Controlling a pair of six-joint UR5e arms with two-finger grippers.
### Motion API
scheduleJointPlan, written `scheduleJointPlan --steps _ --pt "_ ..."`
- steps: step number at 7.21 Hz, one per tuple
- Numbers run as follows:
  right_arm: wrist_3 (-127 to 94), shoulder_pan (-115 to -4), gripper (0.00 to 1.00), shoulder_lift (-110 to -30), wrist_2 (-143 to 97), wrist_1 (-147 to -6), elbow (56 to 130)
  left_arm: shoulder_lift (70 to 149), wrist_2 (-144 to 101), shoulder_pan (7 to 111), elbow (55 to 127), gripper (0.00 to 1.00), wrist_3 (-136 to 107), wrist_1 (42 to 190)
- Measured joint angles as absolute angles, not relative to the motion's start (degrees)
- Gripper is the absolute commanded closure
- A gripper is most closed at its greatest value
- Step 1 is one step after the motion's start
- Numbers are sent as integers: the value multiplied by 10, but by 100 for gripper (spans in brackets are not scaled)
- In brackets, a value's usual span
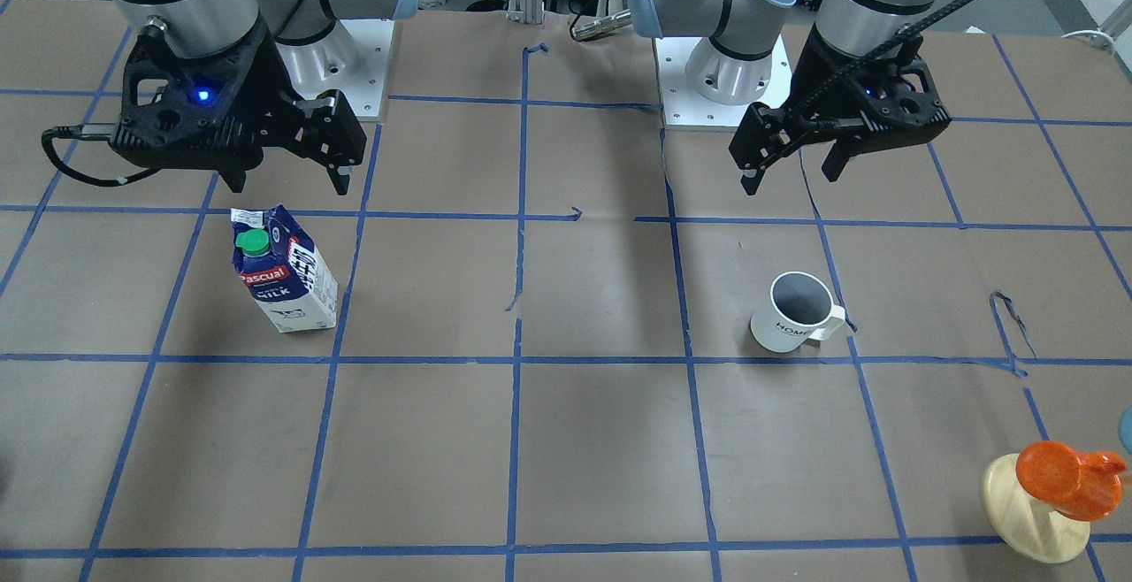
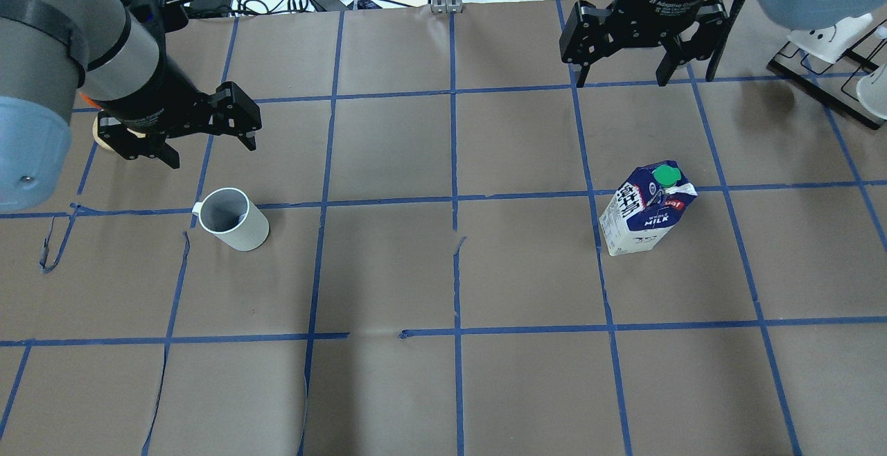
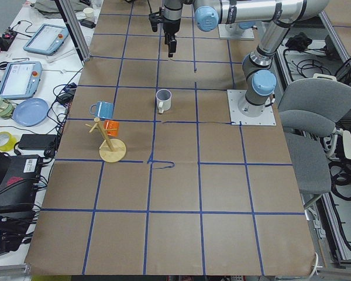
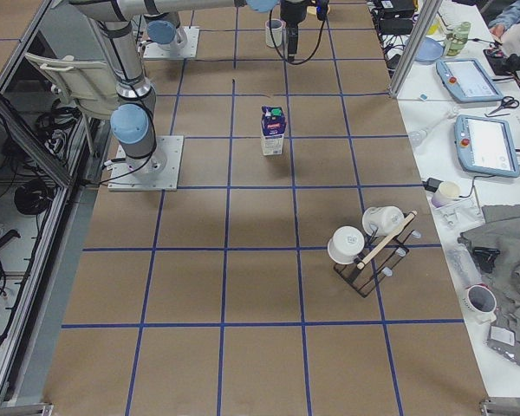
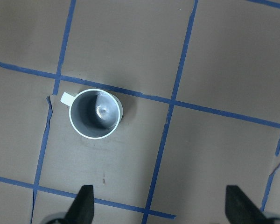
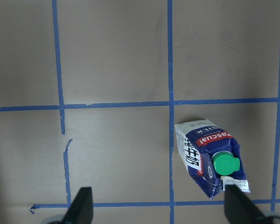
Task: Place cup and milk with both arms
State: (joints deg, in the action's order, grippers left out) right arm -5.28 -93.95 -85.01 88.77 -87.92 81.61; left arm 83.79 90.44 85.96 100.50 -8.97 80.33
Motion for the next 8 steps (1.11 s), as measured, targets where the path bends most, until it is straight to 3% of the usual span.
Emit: scheduleJointPlan --steps 8 --pt "-53 -936 0 -851 888 -880 812 835 897 861 1004 0 -85 808"
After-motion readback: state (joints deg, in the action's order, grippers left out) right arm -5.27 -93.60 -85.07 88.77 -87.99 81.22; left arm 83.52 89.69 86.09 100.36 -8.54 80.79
